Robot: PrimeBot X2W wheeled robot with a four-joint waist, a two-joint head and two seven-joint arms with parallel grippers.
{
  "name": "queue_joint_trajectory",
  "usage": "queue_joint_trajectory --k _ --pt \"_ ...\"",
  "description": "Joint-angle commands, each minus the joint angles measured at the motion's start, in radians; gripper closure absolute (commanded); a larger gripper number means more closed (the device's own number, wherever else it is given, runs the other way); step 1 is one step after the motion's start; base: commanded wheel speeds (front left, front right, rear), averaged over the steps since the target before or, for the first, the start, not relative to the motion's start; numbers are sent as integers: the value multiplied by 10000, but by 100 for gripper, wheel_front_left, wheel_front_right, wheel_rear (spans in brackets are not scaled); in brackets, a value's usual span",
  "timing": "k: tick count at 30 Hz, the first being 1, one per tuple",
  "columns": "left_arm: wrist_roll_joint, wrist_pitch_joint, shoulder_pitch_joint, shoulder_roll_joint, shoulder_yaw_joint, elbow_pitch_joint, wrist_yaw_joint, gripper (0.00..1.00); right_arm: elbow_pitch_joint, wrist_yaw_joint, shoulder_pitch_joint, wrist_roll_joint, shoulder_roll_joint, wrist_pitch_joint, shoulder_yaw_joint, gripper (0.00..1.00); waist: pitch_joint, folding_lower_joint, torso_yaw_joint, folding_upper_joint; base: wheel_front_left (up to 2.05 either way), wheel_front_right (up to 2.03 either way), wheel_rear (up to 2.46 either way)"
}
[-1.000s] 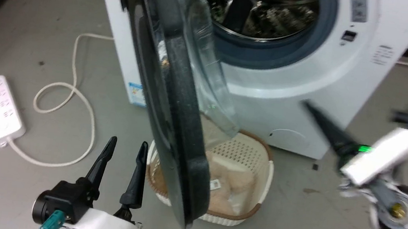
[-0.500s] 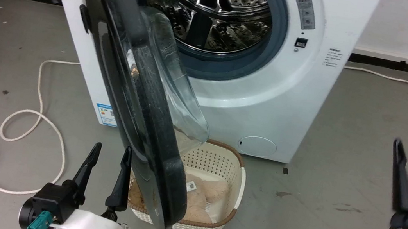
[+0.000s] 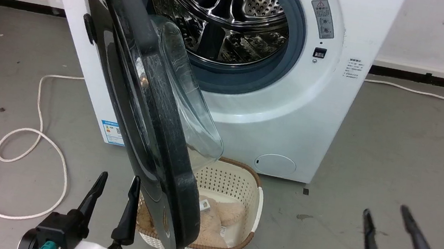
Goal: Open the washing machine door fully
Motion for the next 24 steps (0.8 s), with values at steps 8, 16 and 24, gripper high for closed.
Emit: queue_joint_trajectory --k 8,16,24 --pt "90 -51 170 12 26 -12 82 0 323 4 320 -216 102 -139 366 0 -98 1 98 0 0 0 0" --pt "164 -51 22 12 8 -611 87 100 415 4 182 145 105 -170 266 0 -42 1 174 0 0 0 0" --pt "-90 -51 -791 12 670 -3134 429 100 504 4 66 436 105 -177 252 0 -26 1 200 0 0 0 0"
